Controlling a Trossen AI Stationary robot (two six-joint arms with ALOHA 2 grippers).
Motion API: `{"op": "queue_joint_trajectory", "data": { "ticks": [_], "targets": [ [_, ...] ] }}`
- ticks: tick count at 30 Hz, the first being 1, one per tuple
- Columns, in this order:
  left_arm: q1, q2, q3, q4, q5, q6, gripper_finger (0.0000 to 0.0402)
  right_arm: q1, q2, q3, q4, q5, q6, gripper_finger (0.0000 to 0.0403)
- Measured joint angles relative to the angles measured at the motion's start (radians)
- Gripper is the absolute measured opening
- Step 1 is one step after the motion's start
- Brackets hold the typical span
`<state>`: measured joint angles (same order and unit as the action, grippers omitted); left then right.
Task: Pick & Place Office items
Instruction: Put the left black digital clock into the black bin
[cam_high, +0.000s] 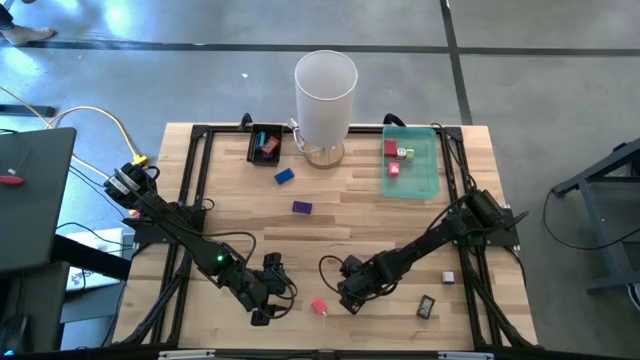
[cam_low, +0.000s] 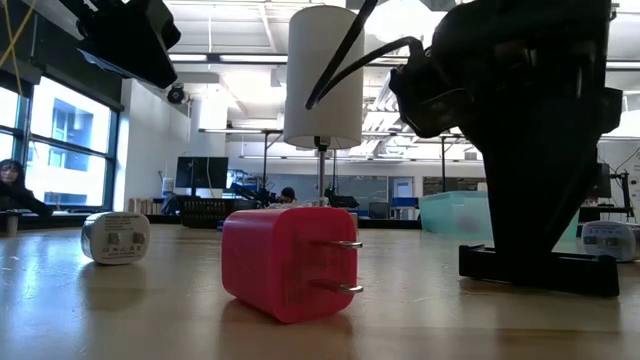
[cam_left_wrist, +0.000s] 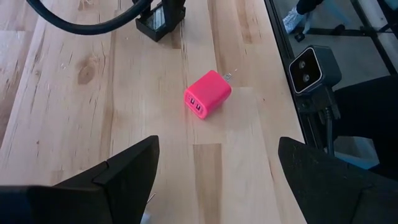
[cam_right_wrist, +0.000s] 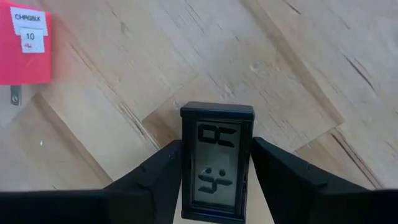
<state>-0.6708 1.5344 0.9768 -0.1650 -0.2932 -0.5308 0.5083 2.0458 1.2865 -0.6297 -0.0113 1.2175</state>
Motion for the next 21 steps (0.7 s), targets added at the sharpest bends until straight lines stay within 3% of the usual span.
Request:
{"op": "queue_joint_trajectory", "data": {
  "ticks": [13,21],
  "targets": [
    [0.0,0.0,0.0,0.0,0.0,0.0,0.0319,-0.03,0.0,0.004,-0.036,-0.05,-0.042,0.0145],
    [0.0,0.0,0.0,0.0,0.001,0.0,0.0319,-0.039,0.0,0.004,-0.042,-0.031,-0.046,0.0141]
  ]
}}
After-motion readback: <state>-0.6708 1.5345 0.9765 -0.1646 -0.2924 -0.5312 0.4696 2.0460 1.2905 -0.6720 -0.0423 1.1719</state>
